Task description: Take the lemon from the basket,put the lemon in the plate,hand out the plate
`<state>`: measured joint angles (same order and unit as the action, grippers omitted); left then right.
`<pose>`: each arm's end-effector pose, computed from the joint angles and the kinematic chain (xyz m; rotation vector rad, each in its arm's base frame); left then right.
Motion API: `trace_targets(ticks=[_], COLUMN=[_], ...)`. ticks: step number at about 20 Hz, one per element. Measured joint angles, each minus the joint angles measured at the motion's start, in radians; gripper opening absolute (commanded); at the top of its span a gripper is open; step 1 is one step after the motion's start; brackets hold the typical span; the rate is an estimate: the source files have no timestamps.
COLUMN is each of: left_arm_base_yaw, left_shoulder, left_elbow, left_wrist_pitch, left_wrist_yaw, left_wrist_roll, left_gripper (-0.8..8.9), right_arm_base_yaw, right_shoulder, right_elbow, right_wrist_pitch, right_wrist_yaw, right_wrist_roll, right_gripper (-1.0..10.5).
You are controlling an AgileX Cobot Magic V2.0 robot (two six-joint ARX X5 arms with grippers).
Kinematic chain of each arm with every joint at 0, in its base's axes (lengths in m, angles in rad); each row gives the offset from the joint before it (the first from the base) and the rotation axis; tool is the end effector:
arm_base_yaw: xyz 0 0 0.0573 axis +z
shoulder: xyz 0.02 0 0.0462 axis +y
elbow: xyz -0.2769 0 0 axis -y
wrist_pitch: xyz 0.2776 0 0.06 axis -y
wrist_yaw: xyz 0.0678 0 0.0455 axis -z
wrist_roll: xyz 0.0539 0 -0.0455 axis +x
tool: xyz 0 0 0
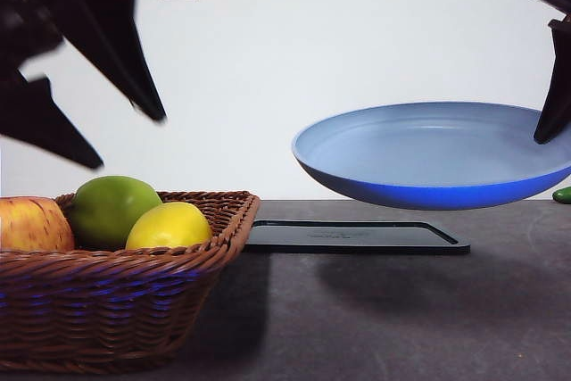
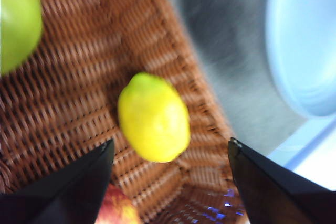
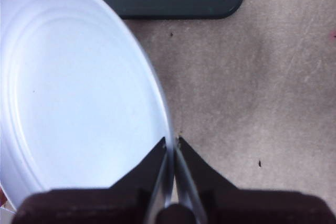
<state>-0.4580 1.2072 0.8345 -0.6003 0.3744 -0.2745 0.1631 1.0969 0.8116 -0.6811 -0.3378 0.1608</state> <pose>0.2319 -0.1363 0.2196 -0.1955 1.0960 -0.6215 0.2382 0.0573 0.2317 0.2301 1.0082 0.3822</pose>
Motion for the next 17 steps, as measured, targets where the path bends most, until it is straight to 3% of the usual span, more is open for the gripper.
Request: trace_targets(ticks=[8,16,17], left_arm_base_yaw=[-0.103,-0.140,-0.144], left_shoulder=[0.268,0.379,0.379], left_elbow=[0.172,0.177,0.177], left_wrist_pitch=[-0.053,-0.051,-0.049], left_wrist_yaw=[-0.157,-0.169,-0.172], left_wrist_roll=[-0.015,-0.006,-0.002], left_gripper=[3.77,3.71,3.34], right_arm_base_yaw=[0.000,0.000,0.000], right_shoulder=[-0.001,-0.001,-0.001], right_elbow=[0.000,0.000,0.000], right_wrist_pitch=[-0.024,-0.024,-0.024], right_wrist_yaw=[0.000,0.000,0.000], right_wrist_roll=[0.000,0.000,0.000], right_gripper=[0.0,0.0,0.0])
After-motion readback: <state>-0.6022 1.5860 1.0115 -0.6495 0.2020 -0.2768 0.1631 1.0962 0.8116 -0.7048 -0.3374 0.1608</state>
